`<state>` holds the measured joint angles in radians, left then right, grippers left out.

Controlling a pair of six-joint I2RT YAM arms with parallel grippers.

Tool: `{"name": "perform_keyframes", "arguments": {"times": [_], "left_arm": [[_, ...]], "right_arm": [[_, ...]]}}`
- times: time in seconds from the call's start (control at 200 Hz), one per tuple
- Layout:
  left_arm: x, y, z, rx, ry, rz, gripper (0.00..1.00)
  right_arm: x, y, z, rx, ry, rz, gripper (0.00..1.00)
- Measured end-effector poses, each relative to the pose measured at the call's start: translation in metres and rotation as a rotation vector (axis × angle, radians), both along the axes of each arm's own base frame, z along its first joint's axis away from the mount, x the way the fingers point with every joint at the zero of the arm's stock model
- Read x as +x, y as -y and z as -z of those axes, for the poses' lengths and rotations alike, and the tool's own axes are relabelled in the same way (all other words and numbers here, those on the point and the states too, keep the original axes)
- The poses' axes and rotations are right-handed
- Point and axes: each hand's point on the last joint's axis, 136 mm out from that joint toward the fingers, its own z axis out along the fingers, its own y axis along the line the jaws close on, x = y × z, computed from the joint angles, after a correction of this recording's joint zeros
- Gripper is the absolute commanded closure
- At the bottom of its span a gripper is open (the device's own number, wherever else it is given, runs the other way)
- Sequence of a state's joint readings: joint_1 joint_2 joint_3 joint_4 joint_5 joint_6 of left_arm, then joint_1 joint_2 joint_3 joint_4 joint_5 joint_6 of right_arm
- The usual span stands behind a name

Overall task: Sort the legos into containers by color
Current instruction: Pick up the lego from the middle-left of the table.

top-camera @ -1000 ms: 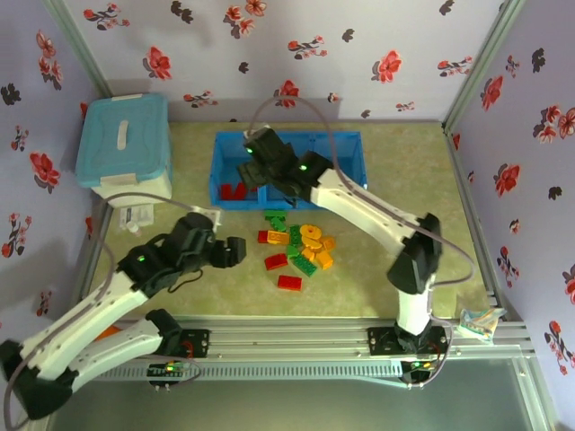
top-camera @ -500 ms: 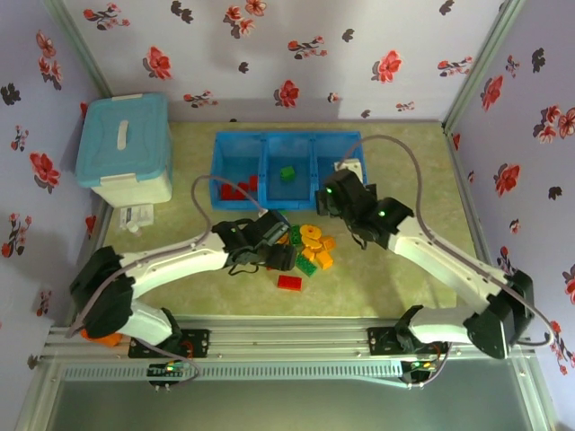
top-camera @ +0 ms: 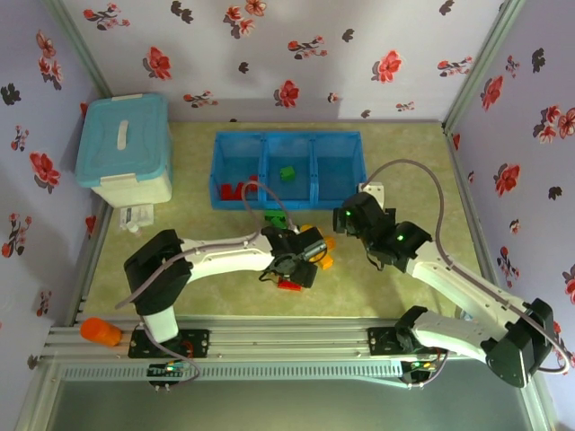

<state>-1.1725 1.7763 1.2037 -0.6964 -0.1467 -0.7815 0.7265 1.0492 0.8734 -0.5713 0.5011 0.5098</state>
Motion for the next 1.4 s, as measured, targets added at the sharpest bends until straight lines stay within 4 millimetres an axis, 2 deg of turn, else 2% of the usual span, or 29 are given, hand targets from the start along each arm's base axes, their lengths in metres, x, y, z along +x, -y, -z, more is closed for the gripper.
{"name": "perform_keyframes", "arguments": {"times": [0.33, 0.51, 0.575, 0.88, 1.095, 1.195, 1.26, 1.4], "left_arm": [[-0.009, -0.005, 0.011, 0.042, -0.021, -0.045, 0.13], [-0.01, -0.005, 0.02, 0.055, -0.034, -0.06, 0.16], [-0.011, -0.005, 0.025, 0.064, -0.043, -0.061, 0.18], [-0.012, -0.004, 0.032, 0.072, -0.057, -0.076, 0.45], [-0.011, -0.01, 0.03, 0.097, -0.047, -0.078, 0.47], [-0.004, -0.014, 0.017, 0.083, -0.032, -0.091, 0.48], [0.007, -0.018, -0.003, 0.036, -0.008, -0.109, 0.48], [0.06, -0.043, -0.063, -0.095, 0.095, -0.218, 0.48]], "right_arm": [[-0.005, 0.004, 0.015, 0.009, -0.016, 0.01, 0.05], [-0.008, 0.006, 0.015, 0.021, -0.006, 0.013, 0.05], [-0.008, 0.007, 0.014, 0.025, -0.002, 0.014, 0.05], [-0.01, 0.013, 0.018, 0.023, -0.004, 0.027, 0.06], [-0.012, 0.015, 0.017, 0.033, 0.007, 0.028, 0.06], [-0.014, 0.018, 0.02, 0.03, 0.004, 0.031, 0.06], [-0.015, 0.018, 0.022, 0.029, 0.001, 0.032, 0.06], [-0.017, 0.02, 0.026, 0.037, -0.006, 0.039, 0.07]]}}
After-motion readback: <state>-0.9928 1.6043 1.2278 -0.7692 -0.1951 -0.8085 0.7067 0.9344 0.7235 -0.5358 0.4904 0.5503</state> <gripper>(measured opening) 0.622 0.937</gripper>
